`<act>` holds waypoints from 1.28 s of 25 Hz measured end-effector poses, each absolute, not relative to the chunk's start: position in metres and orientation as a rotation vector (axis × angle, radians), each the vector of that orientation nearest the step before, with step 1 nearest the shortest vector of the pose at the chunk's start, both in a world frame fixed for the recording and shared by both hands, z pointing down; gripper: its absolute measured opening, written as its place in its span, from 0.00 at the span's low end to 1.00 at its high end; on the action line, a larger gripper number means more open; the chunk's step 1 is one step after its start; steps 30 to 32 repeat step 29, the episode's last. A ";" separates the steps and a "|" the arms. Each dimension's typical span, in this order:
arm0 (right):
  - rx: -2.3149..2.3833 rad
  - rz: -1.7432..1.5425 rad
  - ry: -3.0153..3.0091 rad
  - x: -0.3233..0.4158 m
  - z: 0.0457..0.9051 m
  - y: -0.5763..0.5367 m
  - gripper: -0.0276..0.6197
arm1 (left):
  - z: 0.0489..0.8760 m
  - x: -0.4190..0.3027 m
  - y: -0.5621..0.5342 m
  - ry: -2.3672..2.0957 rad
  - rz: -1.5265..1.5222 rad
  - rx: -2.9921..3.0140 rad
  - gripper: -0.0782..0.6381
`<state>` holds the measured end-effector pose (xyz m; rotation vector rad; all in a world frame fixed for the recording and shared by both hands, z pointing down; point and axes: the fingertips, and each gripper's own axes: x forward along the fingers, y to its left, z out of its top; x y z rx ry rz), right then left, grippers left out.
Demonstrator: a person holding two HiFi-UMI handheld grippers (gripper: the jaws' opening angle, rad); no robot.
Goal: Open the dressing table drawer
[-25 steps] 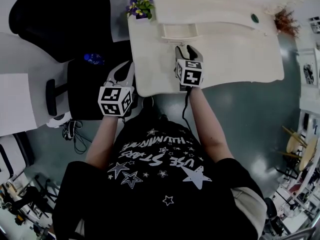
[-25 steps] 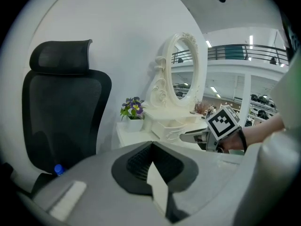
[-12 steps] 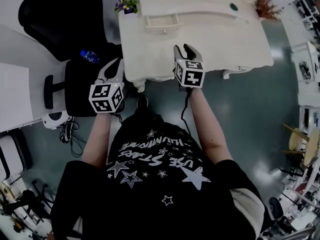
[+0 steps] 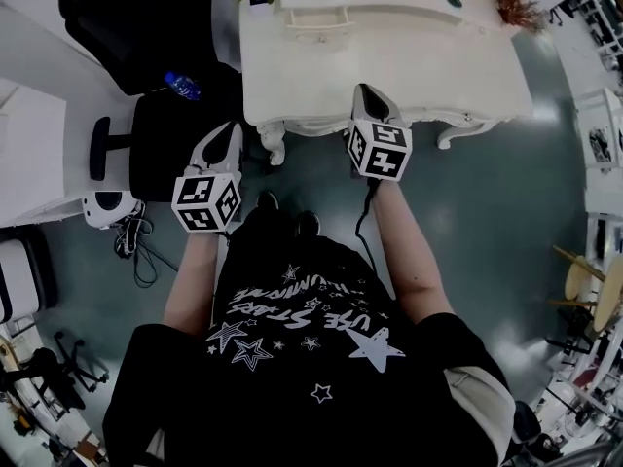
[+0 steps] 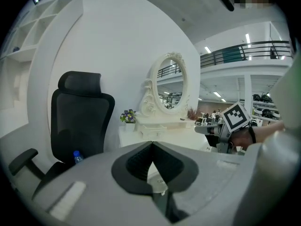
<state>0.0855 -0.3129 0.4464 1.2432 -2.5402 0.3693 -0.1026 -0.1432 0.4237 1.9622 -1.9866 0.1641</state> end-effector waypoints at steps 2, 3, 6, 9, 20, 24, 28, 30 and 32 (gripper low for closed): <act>1.254 0.357 -2.533 0.088 0.445 -0.305 0.09 | 0.426 -0.101 -0.133 -1.984 0.173 1.964 0.11; 1.256 0.348 -2.528 0.090 0.445 -0.302 0.09 | 0.427 -0.101 -0.130 -1.983 0.175 1.964 0.11; 1.260 0.322 -2.505 0.093 0.441 -0.294 0.09 | 0.425 -0.102 -0.121 -1.976 0.167 1.977 0.11; 1.280 0.322 -2.490 0.093 0.437 -0.276 0.09 | 0.423 -0.103 -0.106 -1.949 0.167 2.005 0.11; 1.358 0.359 -2.457 0.077 0.437 -0.185 0.09 | 0.428 -0.129 -0.027 -1.873 0.178 2.047 0.11; 1.368 0.353 -2.455 0.073 0.439 -0.149 0.09 | 0.429 -0.133 0.002 -1.859 0.171 2.070 0.11; 1.381 0.347 -2.459 0.069 0.440 -0.112 0.09 | 0.431 -0.134 0.035 -1.841 0.162 2.091 0.11; 1.385 0.347 -2.460 0.068 0.440 -0.103 0.09 | 0.432 -0.135 0.043 -1.836 0.160 2.096 0.11; 1.385 0.347 -2.460 0.068 0.440 -0.103 0.09 | 0.432 -0.135 0.043 -1.836 0.160 2.096 0.11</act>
